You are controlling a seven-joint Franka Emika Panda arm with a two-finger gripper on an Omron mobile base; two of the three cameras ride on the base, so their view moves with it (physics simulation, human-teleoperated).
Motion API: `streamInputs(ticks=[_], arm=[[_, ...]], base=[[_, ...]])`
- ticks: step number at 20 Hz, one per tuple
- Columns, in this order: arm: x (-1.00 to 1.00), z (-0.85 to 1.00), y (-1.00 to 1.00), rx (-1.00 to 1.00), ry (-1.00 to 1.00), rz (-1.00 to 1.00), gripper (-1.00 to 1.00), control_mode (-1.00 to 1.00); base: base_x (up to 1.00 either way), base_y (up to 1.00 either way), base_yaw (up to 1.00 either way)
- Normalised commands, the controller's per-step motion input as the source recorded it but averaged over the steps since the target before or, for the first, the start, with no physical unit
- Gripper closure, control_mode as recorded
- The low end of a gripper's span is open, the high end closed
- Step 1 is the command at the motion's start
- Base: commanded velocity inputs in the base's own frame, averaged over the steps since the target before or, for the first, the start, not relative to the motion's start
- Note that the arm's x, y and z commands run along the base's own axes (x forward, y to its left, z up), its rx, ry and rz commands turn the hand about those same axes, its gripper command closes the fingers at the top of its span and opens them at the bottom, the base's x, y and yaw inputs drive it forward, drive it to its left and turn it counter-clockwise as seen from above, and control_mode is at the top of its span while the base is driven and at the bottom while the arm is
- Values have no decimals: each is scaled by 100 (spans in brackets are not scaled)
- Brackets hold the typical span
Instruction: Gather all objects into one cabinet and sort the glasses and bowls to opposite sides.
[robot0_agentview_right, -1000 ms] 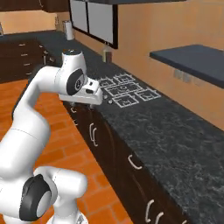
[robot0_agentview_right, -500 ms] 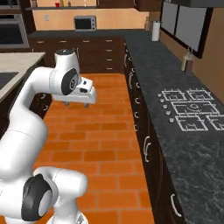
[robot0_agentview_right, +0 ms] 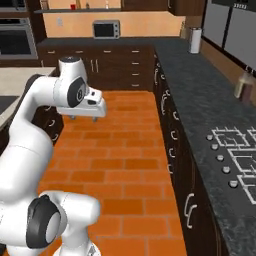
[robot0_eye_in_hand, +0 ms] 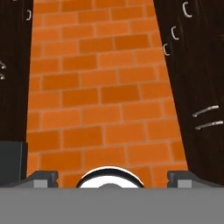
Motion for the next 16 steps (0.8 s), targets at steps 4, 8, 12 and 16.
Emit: streamInputs(ticks=[4, 8, 12, 16], arm=[[0, 0, 0, 0, 0, 0, -100, 100], [0, 0, 0, 0, 0, 0, -100, 100], [0, 0, 0, 0, 0, 0, -100, 100], [0, 0, 0, 0, 0, 0, -100, 100]], base=[[100, 51, 29], [100, 33, 21], [100, 23, 6], [100, 29, 6]])
